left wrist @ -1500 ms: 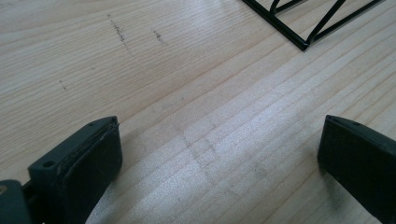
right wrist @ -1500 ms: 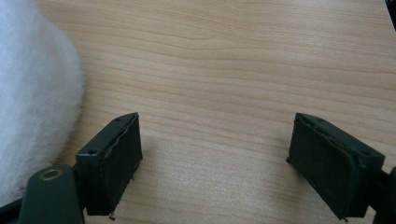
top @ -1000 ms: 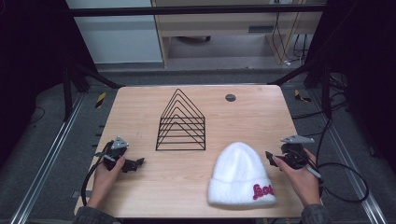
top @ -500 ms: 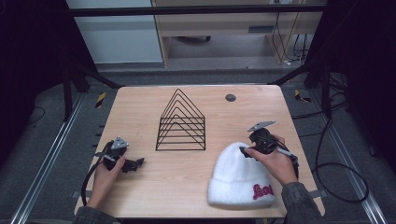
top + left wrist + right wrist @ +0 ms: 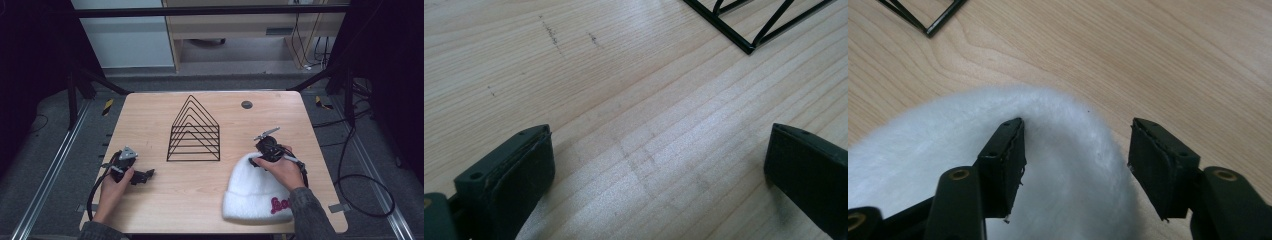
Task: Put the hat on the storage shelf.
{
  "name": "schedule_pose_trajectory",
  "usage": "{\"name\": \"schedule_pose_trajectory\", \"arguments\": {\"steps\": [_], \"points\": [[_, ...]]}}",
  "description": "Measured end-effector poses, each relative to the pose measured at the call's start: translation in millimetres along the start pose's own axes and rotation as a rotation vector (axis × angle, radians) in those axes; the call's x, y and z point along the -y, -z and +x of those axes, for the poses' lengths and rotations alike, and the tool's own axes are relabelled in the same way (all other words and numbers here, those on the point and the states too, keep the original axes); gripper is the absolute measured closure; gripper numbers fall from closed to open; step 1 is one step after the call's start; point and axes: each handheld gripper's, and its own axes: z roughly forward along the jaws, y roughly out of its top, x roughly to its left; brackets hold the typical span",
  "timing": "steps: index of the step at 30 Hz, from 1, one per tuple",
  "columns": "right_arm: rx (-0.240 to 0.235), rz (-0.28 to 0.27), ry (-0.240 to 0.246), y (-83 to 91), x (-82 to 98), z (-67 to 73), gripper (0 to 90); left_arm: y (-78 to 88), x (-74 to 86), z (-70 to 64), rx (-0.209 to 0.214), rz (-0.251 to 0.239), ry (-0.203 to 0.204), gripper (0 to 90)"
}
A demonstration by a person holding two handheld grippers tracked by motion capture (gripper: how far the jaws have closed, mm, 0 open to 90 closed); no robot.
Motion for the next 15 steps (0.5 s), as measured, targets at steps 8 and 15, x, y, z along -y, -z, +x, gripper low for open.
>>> {"name": "schedule_pose_trajectory", "arguments": {"steps": [8,15], "points": [[-0.04,0.034,-0.007,-7.9,2.9,0.2,60.8,0.0,0.0,0.0,0.0,0.0,0.0,0.0],[-0.07,-0.021,-0.011,2.6,7.3,1.4,81.2,-0.1,0.0,-0.1,0.001,-0.001,0.001,0.0]]}}
